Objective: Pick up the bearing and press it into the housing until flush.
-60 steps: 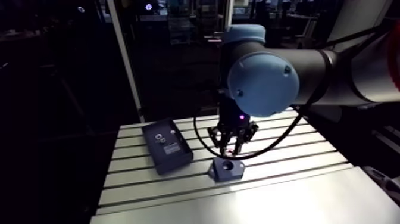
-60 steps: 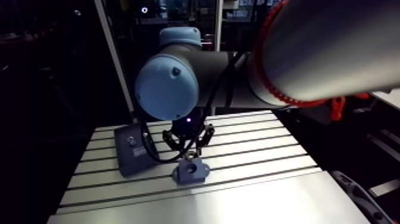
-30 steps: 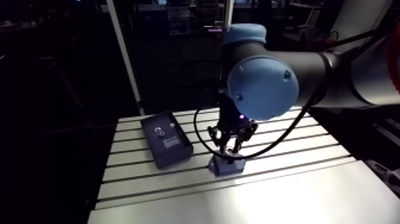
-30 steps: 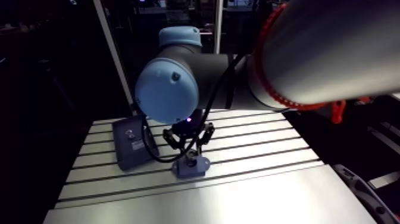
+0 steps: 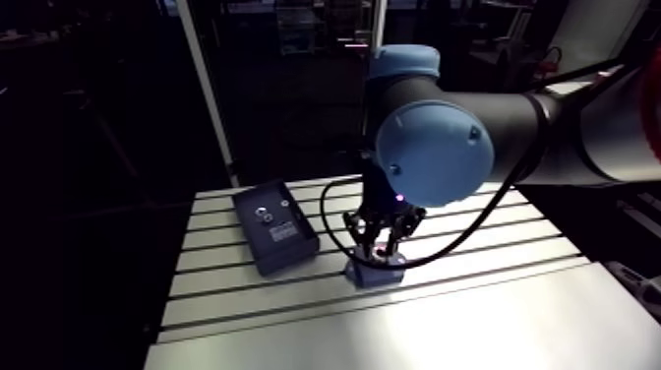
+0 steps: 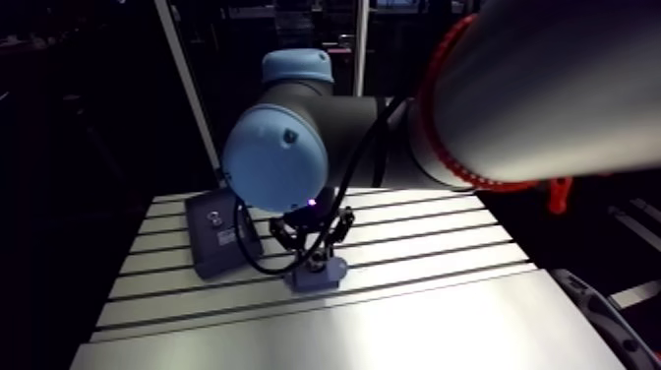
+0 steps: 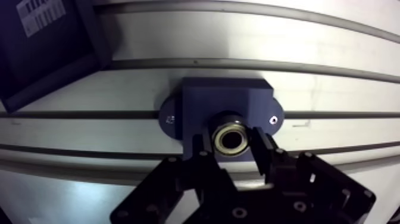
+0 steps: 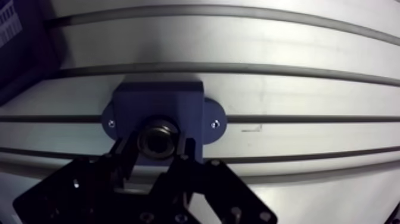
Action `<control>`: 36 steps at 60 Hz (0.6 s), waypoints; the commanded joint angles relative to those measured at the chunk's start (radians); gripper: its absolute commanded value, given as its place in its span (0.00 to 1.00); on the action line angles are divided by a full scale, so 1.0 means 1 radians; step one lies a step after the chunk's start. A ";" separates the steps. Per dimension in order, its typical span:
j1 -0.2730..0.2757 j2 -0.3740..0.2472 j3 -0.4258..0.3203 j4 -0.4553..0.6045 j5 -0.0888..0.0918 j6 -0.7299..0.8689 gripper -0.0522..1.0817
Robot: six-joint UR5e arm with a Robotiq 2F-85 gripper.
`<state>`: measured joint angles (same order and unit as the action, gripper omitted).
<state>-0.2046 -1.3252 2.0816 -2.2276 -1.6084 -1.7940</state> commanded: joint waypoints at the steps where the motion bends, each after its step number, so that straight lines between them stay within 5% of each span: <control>1: 0.001 0.004 0.002 -0.001 0.000 0.000 0.58; 36: 0.001 0.018 0.004 -0.016 0.000 -0.002 0.58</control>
<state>-0.2042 -1.3102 2.0854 -2.2392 -1.6083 -1.7942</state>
